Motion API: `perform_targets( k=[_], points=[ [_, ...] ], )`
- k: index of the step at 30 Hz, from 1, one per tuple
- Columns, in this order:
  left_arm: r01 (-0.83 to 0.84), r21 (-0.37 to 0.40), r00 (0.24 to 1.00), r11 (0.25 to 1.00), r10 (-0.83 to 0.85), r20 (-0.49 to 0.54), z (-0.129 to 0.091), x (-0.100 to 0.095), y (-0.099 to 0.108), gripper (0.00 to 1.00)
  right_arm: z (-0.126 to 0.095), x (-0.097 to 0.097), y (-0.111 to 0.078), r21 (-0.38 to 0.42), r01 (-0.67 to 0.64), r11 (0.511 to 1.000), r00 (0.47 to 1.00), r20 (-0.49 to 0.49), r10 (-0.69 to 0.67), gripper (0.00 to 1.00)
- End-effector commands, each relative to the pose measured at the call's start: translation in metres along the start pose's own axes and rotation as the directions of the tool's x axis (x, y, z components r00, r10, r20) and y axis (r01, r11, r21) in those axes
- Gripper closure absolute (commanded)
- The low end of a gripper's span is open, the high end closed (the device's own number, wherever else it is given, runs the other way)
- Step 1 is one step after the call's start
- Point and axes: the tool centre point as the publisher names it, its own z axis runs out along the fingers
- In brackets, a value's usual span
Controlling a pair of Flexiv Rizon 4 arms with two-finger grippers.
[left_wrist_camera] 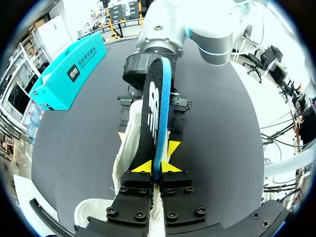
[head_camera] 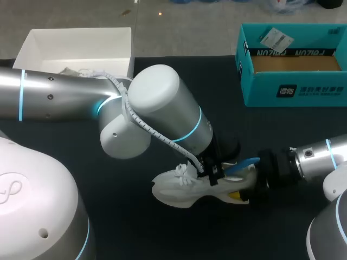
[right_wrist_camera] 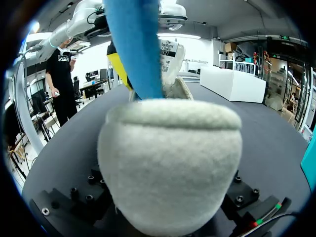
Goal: Take the shoe out of the shoebox, open the shoe tongue, remove and reinsert the insole, then place the shoe into the shoebox
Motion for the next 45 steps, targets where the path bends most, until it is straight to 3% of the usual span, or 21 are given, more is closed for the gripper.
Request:
perform_targets(
  k=[1,3,4,5,12,16,19,20,25,29,40,45],
  points=[
    [-0.014,0.003,1.0,1.0,0.014,-0.008,-0.009,0.001,-0.003,1.0,0.007,-0.001,-0.006,0.003,0.0,1.0,1.0,0.001,0.0,1.0],
    [-0.019,0.006,1.0,1.0,0.019,-0.015,-0.008,0.001,-0.005,0.98,0.007,-0.001,-0.006,0.003,0.0,1.0,1.0,0.001,0.0,1.0],
    [-0.02,0.006,1.0,1.0,0.02,-0.018,-0.007,0.001,-0.006,0.85,0.007,-0.001,-0.006,0.003,0.0,1.0,1.0,0.001,0.0,1.0],
    [-0.02,0.007,1.0,1.0,0.02,-0.02,-0.006,0.001,-0.006,0.8,0.007,-0.001,-0.006,0.003,0.0,1.0,1.0,0.001,0.0,1.0],
    [-0.018,0.018,0.999,1.0,0.019,-0.028,-0.005,-0.002,-0.009,0.75,0.007,-0.001,-0.006,0.003,0.0,1.0,1.0,0.001,0.0,1.0],
    [-0.021,0.021,0.999,1.0,0.022,-0.025,-0.004,-0.004,-0.011,0.79,0.007,-0.001,-0.006,0.003,0.0,1.0,1.0,0.001,0.0,1.0],
    [-0.021,0.02,0.999,1.0,0.021,-0.025,-0.003,-0.004,-0.011,0.92,0.007,-0.001,-0.006,0.003,0.0,1.0,1.0,0.001,0.0,1.0],
    [-0.02,0.018,0.999,1.0,0.021,-0.027,-0.003,-0.004,-0.011,1.0,0.007,-0.001,-0.006,0.003,0.0,1.0,1.0,0.001,0.0,1.0],
    [-0.006,0.018,0.999,1.0,0.006,-0.033,-0.004,-0.003,-0.005,1.0,0.007,-0.001,-0.006,0.003,0.0,1.0,1.0,0.001,0.0,1.0],
    [-0.004,0.061,1.0,0.998,0.006,-0.029,-0.019,-0.001,-0.01,1.0,0.007,-0.001,-0.006,0.003,0.0,1.0,1.0,0.001,0.0,1.0],
    [-0.025,0.241,1.0,0.97,0.026,-0.003,-0.063,0.002,-0.041,1.0,0.007,-0.001,-0.006,0.003,0.0,1.0,1.0,0.001,0.0,1.0],
    [-0.038,0.363,0.999,0.931,0.033,0.022,-0.094,-0.002,-0.06,1.0,0.007,-0.001,-0.006,0.003,0.0,1.0,1.0,0.001,0.0,1.0]
  ],
)
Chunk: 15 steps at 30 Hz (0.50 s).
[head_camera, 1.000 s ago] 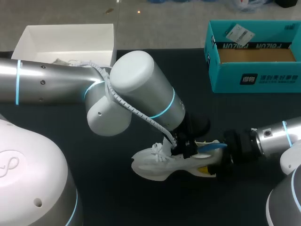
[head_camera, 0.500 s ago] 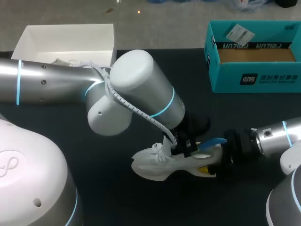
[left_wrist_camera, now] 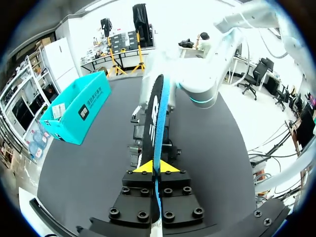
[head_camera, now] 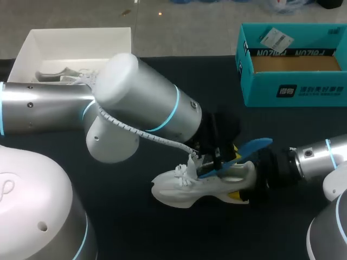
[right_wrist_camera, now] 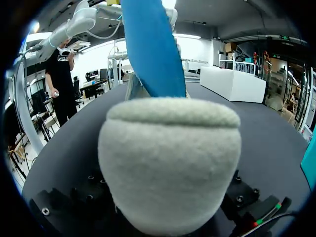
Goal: Take the shoe out of the shoebox, open the shoe tongue, remove and reinsert the insole, then place the shoe into the shoebox
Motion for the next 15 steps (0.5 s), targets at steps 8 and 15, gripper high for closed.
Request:
perform_targets(
  k=[8,15],
  points=[
    [-0.154,0.253,0.987,0.955,0.159,0.002,-0.061,-0.003,-0.038,1.0,0.007,-0.001,-0.006,0.003,-0.001,1.0,1.0,0.001,0.001,1.0],
    [-0.154,0.253,0.987,0.955,0.159,0.002,-0.061,-0.003,-0.038,1.0,0.007,-0.001,-0.006,0.003,-0.001,1.0,1.0,0.001,0.001,1.0]
  ],
)
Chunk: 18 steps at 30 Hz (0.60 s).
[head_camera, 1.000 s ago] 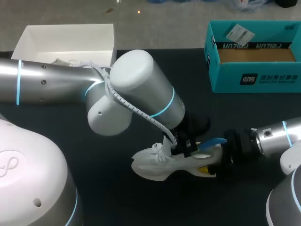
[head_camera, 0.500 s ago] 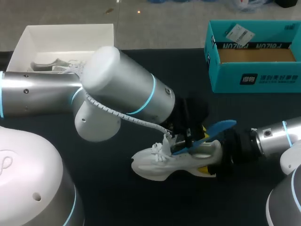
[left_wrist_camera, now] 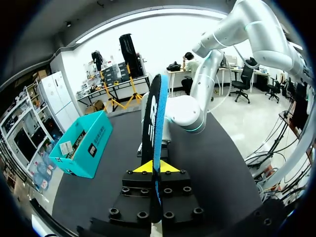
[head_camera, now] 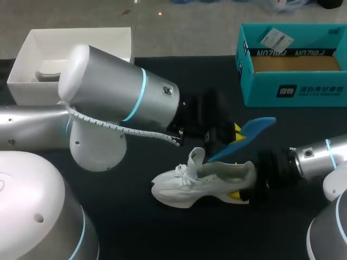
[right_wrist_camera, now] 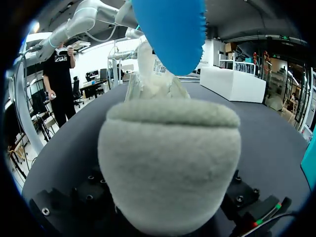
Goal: Take the shoe out of the shoebox, open the shoe tongue, remove and reinsert the insole, then place the shoe into the shoebox
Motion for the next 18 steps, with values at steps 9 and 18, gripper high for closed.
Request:
perform_targets(
  k=[9,18],
  points=[
    [-0.003,0.031,1.0,1.0,0.003,-0.006,-0.009,0.001,0.005,1.0,0.007,-0.001,-0.006,0.003,-0.001,1.0,1.0,0.001,0.001,1.0],
    [0.284,0.089,0.958,0.955,-0.278,-0.076,-0.046,0.01,-0.015,1.0,0.007,-0.001,-0.006,0.003,-0.001,1.0,1.0,0.001,0.001,1.0]
  ],
)
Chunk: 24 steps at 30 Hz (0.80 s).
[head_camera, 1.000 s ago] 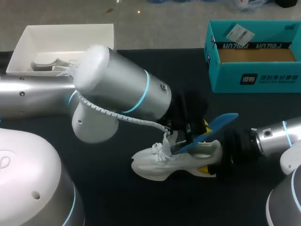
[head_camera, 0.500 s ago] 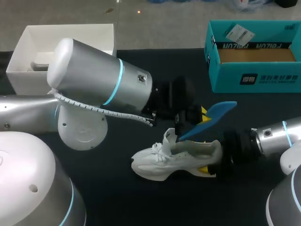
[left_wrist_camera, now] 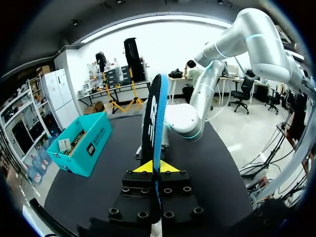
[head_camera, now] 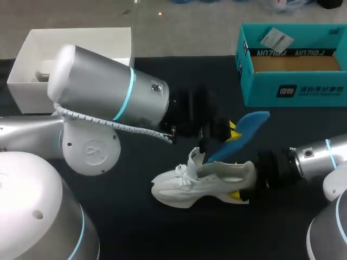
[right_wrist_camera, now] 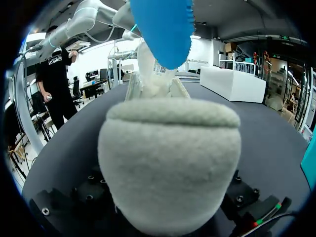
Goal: Take the shoe out of the shoebox, open the shoe tongue, remove and reinsert the insole, then place the shoe into the shoebox
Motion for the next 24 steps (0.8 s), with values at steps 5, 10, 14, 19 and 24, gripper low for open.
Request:
perform_targets(
  k=[5,10,14,19,24],
  points=[
    [0.336,0.053,0.937,0.94,-0.328,-0.117,-0.056,0.027,-0.032,1.0,0.007,-0.001,-0.006,0.003,-0.001,1.0,1.0,0.002,0.001,1.0],
    [0.434,0.095,0.885,0.896,-0.405,-0.23,-0.075,0.04,-0.055,1.0,0.007,-0.001,-0.006,0.003,-0.001,1.0,1.0,0.002,0.001,1.0],
    [0.472,0.114,0.856,0.874,-0.423,-0.298,-0.088,0.042,-0.065,1.0,0.007,-0.001,-0.006,0.003,-0.001,1.0,1.0,0.002,0.001,1.0],
    [0.479,0.172,0.847,0.861,-0.401,-0.349,-0.099,0.035,-0.074,1.0,0.007,-0.001,-0.006,0.003,-0.001,1.0,1.0,0.002,0.001,1.0],
    [0.488,0.177,0.816,0.854,-0.375,-0.439,-0.099,0.025,-0.082,1.0,0.007,-0.001,-0.006,0.003,-0.001,1.0,1.0,0.002,0.001,1.0]
  ],
)
